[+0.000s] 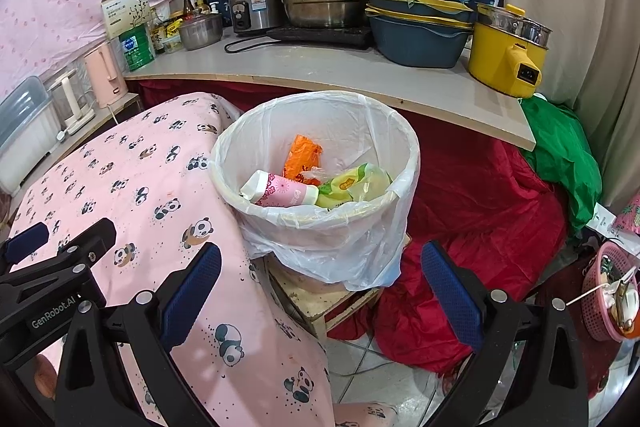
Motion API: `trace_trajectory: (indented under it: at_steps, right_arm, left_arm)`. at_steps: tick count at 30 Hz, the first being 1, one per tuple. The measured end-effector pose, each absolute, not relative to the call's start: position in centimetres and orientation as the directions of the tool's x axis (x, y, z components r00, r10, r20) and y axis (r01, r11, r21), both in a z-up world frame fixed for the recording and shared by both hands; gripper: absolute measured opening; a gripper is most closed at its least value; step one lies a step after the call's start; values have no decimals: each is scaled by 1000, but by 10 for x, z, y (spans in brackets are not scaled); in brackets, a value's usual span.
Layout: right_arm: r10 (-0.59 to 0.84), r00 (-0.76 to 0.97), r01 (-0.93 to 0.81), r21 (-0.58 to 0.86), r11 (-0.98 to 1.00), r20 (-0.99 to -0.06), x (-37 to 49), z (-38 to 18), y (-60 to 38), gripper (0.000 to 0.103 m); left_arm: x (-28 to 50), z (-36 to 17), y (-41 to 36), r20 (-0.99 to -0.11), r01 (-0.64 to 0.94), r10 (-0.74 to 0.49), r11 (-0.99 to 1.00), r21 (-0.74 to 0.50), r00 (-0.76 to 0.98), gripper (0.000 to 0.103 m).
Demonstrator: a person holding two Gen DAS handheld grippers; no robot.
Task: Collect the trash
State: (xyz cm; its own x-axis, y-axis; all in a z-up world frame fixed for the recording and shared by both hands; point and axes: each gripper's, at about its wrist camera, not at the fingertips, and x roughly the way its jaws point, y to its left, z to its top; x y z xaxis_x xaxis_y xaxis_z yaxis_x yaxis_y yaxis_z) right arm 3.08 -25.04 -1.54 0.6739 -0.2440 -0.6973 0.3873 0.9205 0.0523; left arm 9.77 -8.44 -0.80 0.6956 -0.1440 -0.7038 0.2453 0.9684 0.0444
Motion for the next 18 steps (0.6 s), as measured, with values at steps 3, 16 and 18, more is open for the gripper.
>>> trace_trajectory:
  at_steps: [3, 16, 18]
  right_arm:
    - [-244, 674, 388, 53, 920, -697, 31, -16, -250, 97]
    - [-243, 670, 395, 59, 917, -701, 28, -19, -251, 97]
    - [-245, 670, 396, 59, 916, -701, 28, -19, -251, 97]
  left_arm:
    - [97, -9, -86, -706, 244, -140, 969, 47, 694, 94]
    - [96, -11, -87, -711, 248, -133, 967, 61, 690, 94]
    - [96, -11, -88, -711, 247, -134, 967, 58, 691, 94]
